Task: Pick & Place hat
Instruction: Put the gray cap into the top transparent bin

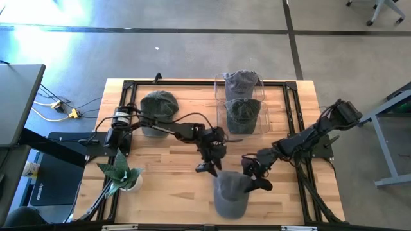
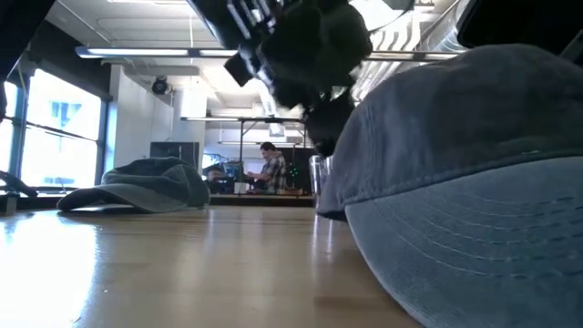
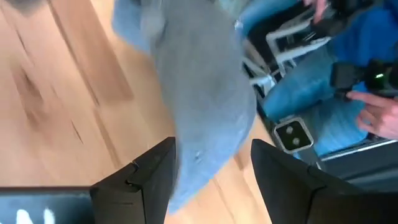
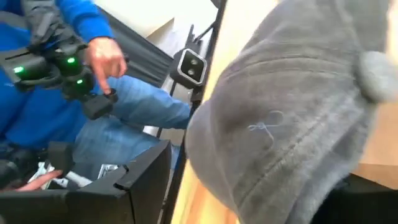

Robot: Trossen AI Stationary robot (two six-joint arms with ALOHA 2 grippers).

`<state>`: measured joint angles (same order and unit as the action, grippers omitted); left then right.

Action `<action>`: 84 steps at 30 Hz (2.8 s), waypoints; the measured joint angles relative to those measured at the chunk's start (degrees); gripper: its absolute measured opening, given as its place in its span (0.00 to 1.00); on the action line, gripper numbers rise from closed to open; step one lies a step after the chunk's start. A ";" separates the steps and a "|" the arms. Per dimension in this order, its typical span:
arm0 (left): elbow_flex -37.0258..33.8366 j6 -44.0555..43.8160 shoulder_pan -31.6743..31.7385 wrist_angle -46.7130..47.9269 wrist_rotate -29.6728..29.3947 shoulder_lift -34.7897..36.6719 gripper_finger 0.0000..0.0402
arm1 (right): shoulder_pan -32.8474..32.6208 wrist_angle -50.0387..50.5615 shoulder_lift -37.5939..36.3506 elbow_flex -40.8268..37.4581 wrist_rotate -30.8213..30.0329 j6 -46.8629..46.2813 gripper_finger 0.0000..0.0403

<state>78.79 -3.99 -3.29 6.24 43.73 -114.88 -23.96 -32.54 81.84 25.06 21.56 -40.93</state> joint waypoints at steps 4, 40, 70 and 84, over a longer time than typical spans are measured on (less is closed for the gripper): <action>0.05 -1.78 -2.59 1.54 -6.01 1.11 0.51 | 1.91 -2.09 1.33 -1.24 -0.98 -1.33 0.63; -3.02 -28.36 -16.23 15.90 -59.30 6.45 0.51 | 20.00 -37.79 16.14 0.92 23.22 -26.63 0.63; 4.06 -31.77 -17.84 18.83 -49.32 6.57 0.51 | 18.02 -23.27 12.12 5.79 33.49 -18.05 0.09; 3.94 -24.68 -16.38 1.67 -41.01 7.58 0.51 | 16.30 -19.55 11.45 5.62 28.70 -13.26 0.05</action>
<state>82.73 -28.68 -19.67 7.91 2.72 -107.30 -7.66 -52.10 93.30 30.68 50.26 -54.19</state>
